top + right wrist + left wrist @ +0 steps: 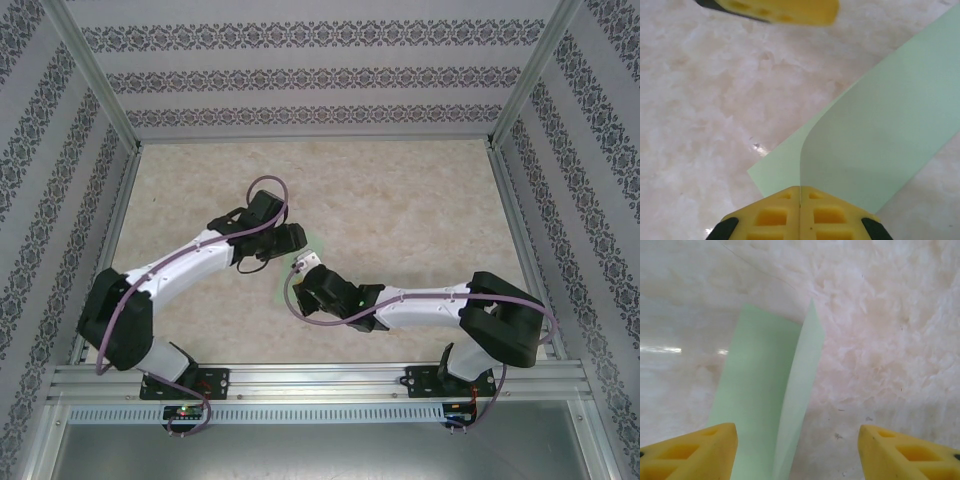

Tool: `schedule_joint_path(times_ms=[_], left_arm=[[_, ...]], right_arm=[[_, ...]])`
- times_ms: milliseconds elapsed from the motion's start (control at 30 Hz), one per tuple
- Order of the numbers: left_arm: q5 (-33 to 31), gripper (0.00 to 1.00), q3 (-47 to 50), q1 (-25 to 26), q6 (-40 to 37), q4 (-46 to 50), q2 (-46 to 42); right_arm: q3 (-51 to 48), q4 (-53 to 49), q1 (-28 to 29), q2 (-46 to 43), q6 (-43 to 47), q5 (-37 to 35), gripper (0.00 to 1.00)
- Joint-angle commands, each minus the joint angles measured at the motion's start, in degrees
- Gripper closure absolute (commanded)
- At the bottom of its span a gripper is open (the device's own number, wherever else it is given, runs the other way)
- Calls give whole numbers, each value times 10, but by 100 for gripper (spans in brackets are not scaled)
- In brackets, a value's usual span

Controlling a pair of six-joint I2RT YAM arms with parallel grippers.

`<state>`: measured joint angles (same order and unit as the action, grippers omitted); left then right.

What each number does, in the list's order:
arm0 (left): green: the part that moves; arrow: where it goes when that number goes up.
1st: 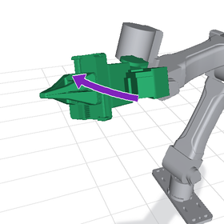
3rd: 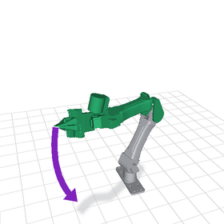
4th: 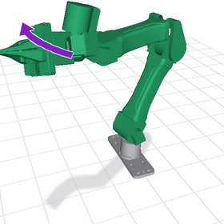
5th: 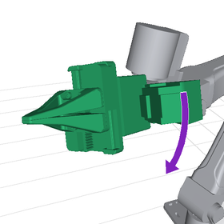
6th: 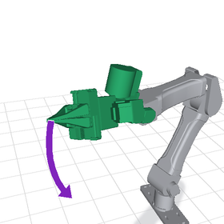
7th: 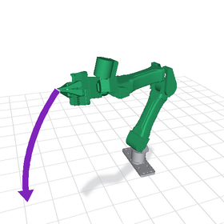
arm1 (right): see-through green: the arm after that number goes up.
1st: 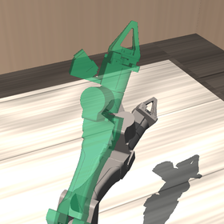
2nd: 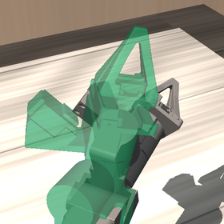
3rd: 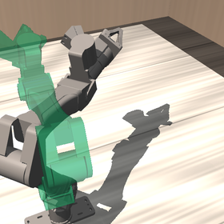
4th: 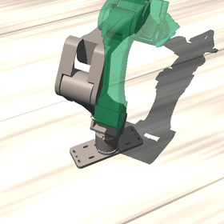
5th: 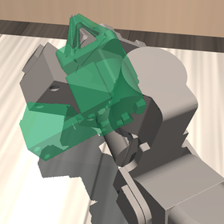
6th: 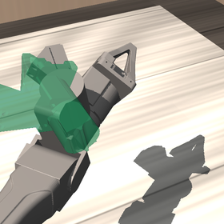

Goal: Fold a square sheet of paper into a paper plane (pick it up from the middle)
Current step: Fold the triangle a second time at the center of the table.

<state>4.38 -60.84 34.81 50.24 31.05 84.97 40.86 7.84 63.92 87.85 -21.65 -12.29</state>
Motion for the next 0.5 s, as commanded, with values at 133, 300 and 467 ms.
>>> schedule_joint_path(times_ms=[133, 300, 467], left_arm=[[-44, 49, 73, -8, 39, 18, -48], [-13, 70, 105, -8, 44, -3, -47], [5, 84, 143, -7, 59, -27, -48]], right_arm=[[-16, 74, -25, 5, -70, 101, 100], [-7, 74, -50, 33, -98, 148, 100], [-3, 80, -64, 59, -121, 180, 100]])
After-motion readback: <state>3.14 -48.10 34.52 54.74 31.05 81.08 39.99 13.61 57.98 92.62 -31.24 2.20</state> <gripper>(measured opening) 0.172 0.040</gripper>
